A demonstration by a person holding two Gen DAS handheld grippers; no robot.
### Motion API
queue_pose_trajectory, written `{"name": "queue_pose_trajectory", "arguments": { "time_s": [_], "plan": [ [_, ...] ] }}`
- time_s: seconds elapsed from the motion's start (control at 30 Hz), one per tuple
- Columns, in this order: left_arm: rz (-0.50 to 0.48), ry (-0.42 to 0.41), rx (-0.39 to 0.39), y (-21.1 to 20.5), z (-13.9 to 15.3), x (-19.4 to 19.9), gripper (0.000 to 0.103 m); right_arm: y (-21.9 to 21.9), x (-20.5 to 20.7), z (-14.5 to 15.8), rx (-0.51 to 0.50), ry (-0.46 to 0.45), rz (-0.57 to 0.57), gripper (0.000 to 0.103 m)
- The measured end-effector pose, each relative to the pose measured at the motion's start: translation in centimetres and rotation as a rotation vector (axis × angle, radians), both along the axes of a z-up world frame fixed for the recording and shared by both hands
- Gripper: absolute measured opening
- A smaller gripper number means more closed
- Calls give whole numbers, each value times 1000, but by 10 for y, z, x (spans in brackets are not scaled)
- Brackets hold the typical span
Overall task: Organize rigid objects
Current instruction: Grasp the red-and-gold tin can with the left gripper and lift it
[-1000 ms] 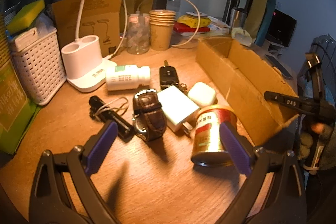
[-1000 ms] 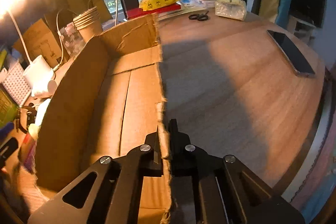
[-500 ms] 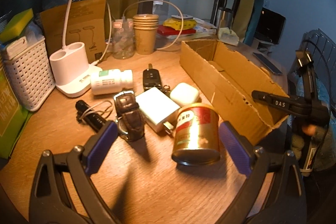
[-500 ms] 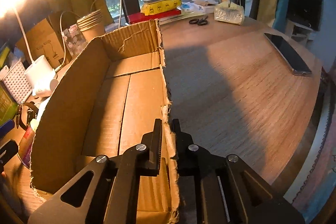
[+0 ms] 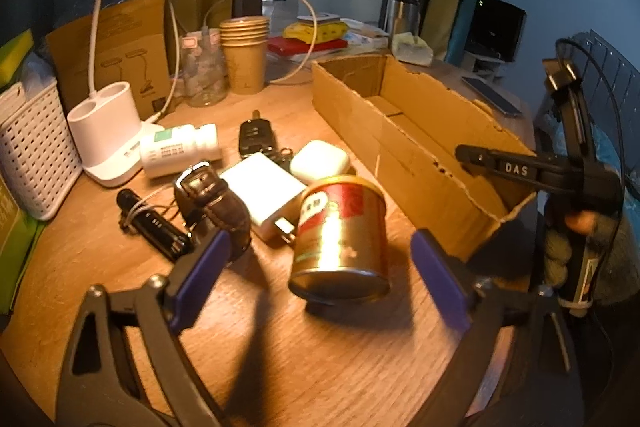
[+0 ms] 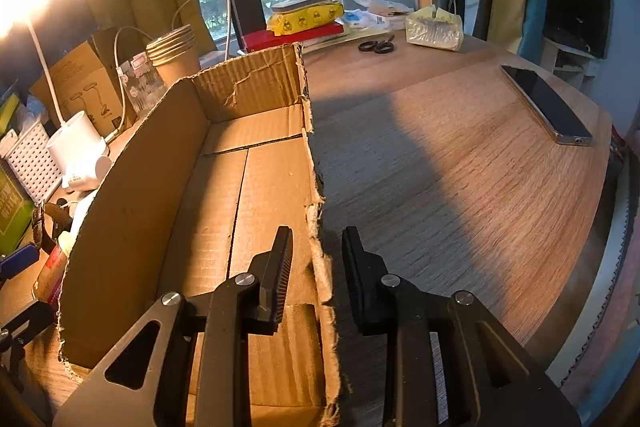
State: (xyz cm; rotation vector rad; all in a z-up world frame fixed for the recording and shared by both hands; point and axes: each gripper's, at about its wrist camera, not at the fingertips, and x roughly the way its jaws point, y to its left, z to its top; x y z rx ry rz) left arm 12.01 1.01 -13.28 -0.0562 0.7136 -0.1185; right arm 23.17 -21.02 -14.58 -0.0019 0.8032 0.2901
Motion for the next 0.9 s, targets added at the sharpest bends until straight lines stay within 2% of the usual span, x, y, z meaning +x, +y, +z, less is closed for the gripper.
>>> {"name": "queue_pose_trajectory", "arguments": {
  "time_s": [0.17,0.27,0.4,0.53,0.9],
  "plan": [
    [-61,35,54,-19,-4,4,82,0,0,0,0,0,0,27],
    [-82,62,60,-26,-6,8,77,1,0,0,-1,0,0,27],
    [-77,122,51,-29,-12,17,58,1,0,1,0,-3,3,27],
    [-59,175,50,-31,-18,24,56,2,-1,2,1,-8,5,27],
    [-9,193,-34,-18,-17,29,56,3,-2,2,7,-19,20,23]
  ]
}}
